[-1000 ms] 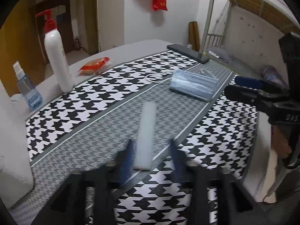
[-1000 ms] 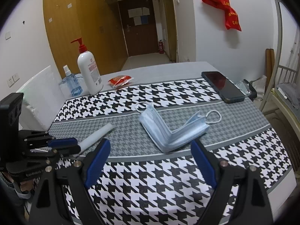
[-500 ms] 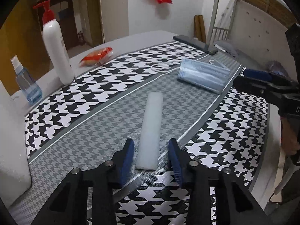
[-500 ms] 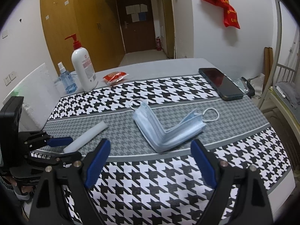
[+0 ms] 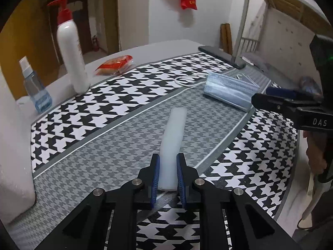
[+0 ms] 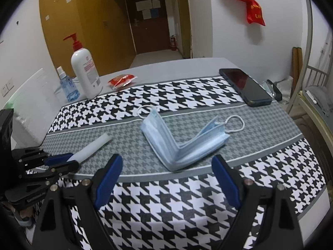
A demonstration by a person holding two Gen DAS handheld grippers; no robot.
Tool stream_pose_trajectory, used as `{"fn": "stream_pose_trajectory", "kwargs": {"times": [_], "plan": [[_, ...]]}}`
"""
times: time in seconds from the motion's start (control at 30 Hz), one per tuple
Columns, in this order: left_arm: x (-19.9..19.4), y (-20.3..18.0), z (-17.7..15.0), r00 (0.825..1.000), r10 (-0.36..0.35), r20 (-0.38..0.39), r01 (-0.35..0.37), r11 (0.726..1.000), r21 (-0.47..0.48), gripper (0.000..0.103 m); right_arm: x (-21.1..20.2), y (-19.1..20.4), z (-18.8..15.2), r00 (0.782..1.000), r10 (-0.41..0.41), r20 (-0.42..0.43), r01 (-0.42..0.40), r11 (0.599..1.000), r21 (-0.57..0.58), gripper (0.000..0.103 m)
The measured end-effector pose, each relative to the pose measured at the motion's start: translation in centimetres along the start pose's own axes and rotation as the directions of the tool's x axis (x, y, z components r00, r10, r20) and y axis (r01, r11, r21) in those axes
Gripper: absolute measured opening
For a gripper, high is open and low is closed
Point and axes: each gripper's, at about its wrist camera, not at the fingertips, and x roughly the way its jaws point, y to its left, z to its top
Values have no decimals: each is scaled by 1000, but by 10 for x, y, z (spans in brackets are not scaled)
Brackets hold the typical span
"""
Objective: Organize soft objects
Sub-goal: 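Close the left tool on the white foam stick while the right tool grasps the blue mask, then lift the blue mask with the right tool and carry it over the foam box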
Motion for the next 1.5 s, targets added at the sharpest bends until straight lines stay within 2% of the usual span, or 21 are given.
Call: {"fn": "stream_pose_trajectory", "kwargs": {"times": [0.17, 0.37, 0.5, 0.77, 0.9, 1.07, 1.2, 1.5], "plan": [[-5, 5, -2, 1000, -10, 25, 11, 1000, -29, 18, 12, 1, 3, 999, -25, -27, 25, 1000, -2, 90], [-7, 1, -6, 999, -10, 35, 11, 1000, -13, 18, 28, -1, 5, 995, -78, -61, 78, 997, -14, 90], [-9, 2, -7, 999, -7, 45, 8, 1000, -24, 18, 35, -3, 7, 992, -101, -70, 100, 995, -26, 85], [-8, 4, -7, 999, -9, 44, 10, 999, -32, 18, 43, -6, 7, 990, -97, -104, 96, 995, -12, 61], [-9, 3, -7, 999, -5, 46, 6, 999, -33, 18, 41, -9, 7, 991, -90, -101, 92, 996, 13, 39], [-10, 5, -7, 999, 1, 52, 1, 999, -42, 18, 35, -7, 6, 994, -68, -88, 70, 997, 15, 20], [-16, 4, -7, 998, 7, 69, -4, 999, -42, 18, 22, -2, 5, 997, -51, -55, 53, 998, 23, 17], [-36, -3, -3, 993, -4, 120, 10, 999, -43, 18, -12, 16, -3, 1000, -1, 30, 0, 1000, 8, 17]]}}
